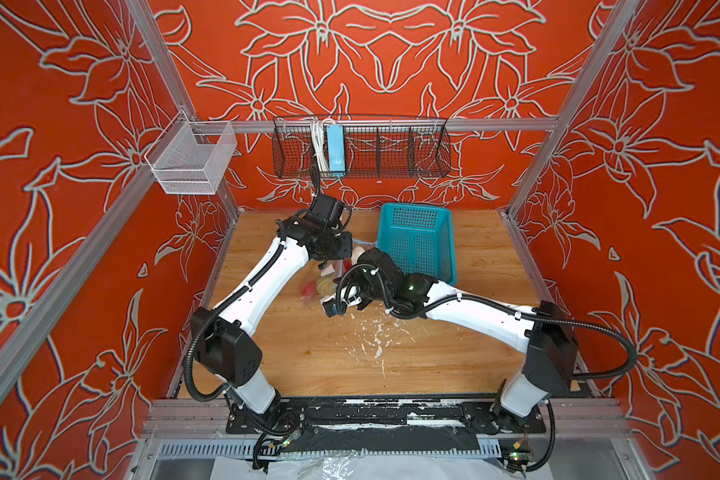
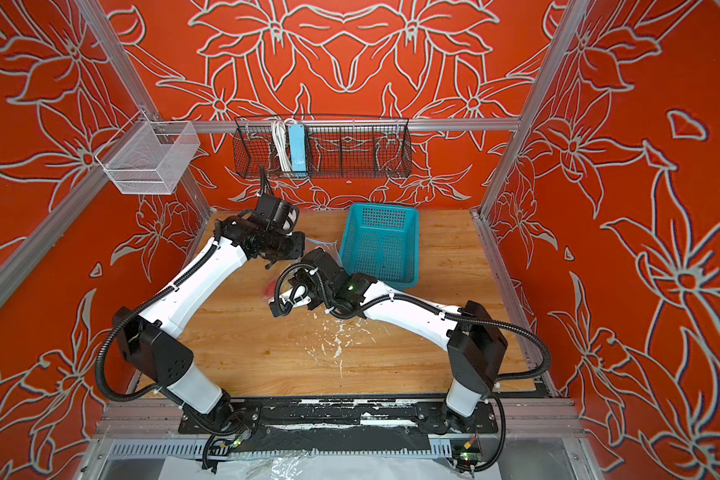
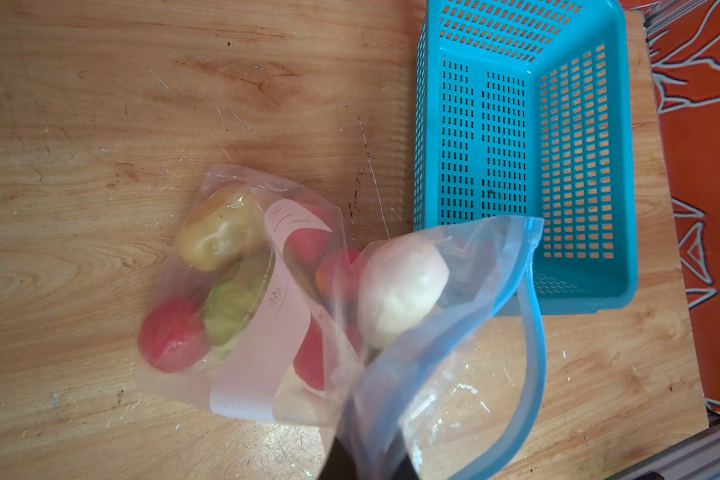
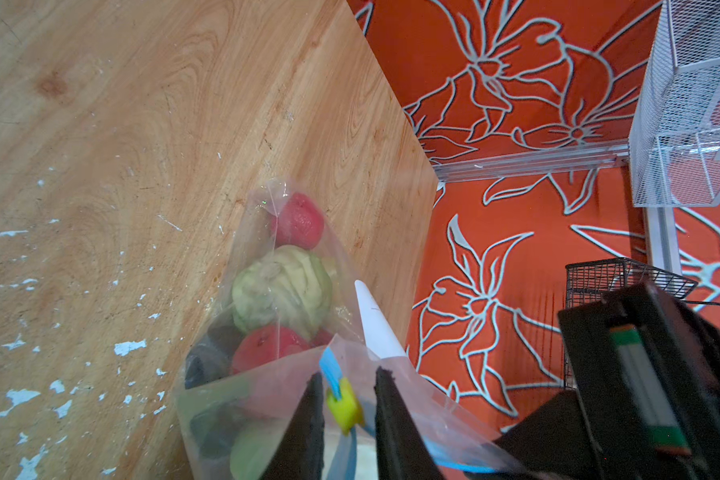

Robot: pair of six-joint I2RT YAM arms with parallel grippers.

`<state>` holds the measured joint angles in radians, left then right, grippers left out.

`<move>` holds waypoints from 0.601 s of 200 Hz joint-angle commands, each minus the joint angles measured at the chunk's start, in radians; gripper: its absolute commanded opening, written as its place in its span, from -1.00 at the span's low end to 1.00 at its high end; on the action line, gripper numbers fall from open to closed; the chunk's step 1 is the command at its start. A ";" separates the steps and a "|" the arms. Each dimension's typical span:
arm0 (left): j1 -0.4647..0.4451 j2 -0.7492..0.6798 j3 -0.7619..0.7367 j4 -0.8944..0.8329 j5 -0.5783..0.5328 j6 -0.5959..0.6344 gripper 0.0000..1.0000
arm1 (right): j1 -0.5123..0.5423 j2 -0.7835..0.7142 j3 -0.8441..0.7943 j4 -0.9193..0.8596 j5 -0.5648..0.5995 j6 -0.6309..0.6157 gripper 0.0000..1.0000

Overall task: Place the food in the zip-top bag and seal the zipper
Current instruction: 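Pinch the blue zipper edge with the right gripper beside the left gripper, then lift the bag mouth with both grippers, spreading the zipper ends apart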

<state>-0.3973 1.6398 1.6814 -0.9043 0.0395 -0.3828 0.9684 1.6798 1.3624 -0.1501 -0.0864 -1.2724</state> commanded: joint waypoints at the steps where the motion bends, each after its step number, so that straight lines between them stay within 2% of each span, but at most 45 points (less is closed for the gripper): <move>1: 0.005 0.006 0.029 -0.016 0.004 -0.007 -1.00 | -0.008 0.015 0.020 -0.024 0.013 -0.030 -0.52; 42: 0.005 0.010 0.034 -0.018 0.013 -0.010 -1.00 | -0.010 0.036 0.025 -0.020 0.051 -0.073 -0.57; 71: 0.005 0.008 0.034 -0.022 0.017 -0.013 -1.00 | -0.010 0.041 0.036 -0.015 0.059 -0.077 -0.77; 79: 0.005 0.005 0.035 -0.024 0.019 -0.012 -0.92 | -0.010 0.043 0.037 -0.016 0.066 -0.083 -0.83; 88: 0.005 0.002 0.036 -0.025 0.019 -0.013 -0.72 | -0.011 0.043 0.042 -0.017 0.070 -0.080 -0.93; 95: 0.005 -0.001 0.035 -0.026 0.016 -0.012 -0.49 | -0.011 0.041 0.045 -0.021 0.068 -0.075 -1.00; 120: 0.013 -0.006 0.072 -0.063 -0.038 -0.020 0.76 | -0.011 0.035 0.049 -0.021 0.059 -0.046 -1.00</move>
<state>-0.3973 1.6432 1.6974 -0.9188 0.0437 -0.3912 0.9627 1.7123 1.3777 -0.1539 -0.0330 -1.3308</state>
